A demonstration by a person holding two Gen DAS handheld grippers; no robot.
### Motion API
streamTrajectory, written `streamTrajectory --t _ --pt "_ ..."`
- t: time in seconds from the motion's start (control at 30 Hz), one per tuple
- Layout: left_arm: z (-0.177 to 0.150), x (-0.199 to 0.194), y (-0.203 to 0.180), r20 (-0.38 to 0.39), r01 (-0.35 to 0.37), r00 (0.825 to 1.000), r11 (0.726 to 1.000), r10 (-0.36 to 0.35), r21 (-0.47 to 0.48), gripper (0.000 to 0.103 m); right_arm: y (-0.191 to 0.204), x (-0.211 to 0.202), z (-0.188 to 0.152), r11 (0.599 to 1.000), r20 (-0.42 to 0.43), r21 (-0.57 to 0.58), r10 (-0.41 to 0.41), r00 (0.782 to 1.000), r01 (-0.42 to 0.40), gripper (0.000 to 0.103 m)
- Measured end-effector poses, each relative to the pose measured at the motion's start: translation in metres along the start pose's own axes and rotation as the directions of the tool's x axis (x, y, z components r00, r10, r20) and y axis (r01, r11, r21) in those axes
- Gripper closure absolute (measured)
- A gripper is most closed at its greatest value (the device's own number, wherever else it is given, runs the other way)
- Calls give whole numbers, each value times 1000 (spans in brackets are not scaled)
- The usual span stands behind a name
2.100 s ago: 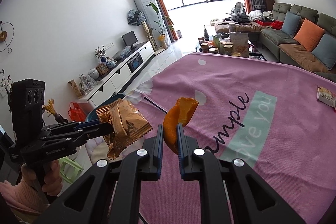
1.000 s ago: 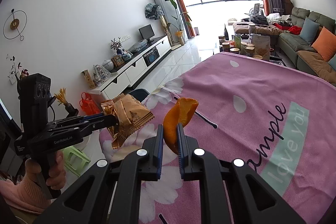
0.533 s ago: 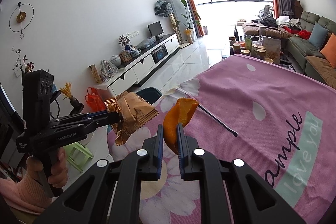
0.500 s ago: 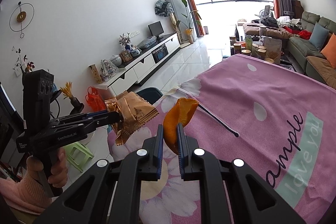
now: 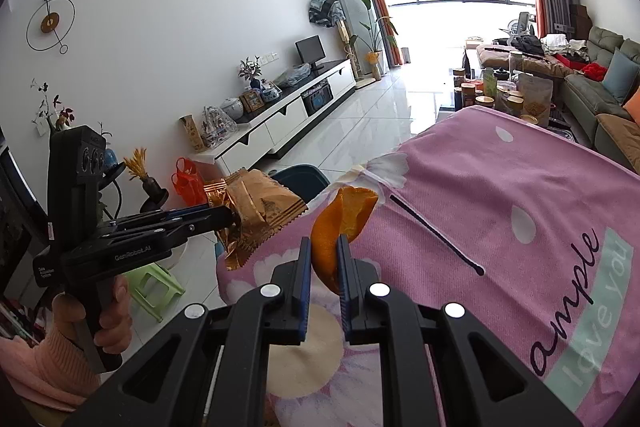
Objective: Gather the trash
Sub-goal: 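Carry gold foil wrapper and orange peel over the teal bin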
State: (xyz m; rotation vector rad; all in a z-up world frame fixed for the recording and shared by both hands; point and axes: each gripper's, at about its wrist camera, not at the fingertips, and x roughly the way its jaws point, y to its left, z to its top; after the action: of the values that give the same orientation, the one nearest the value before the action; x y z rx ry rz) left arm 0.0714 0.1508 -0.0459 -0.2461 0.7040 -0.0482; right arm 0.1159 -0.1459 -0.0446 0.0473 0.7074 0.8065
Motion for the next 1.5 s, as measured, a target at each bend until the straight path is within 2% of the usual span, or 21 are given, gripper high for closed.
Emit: streamTrajectory --t 1.5 --pt "0 -19 28 26 -71 997 996 73 -62 83 29 35 20 996 -43 -51 68 997 -70 92"
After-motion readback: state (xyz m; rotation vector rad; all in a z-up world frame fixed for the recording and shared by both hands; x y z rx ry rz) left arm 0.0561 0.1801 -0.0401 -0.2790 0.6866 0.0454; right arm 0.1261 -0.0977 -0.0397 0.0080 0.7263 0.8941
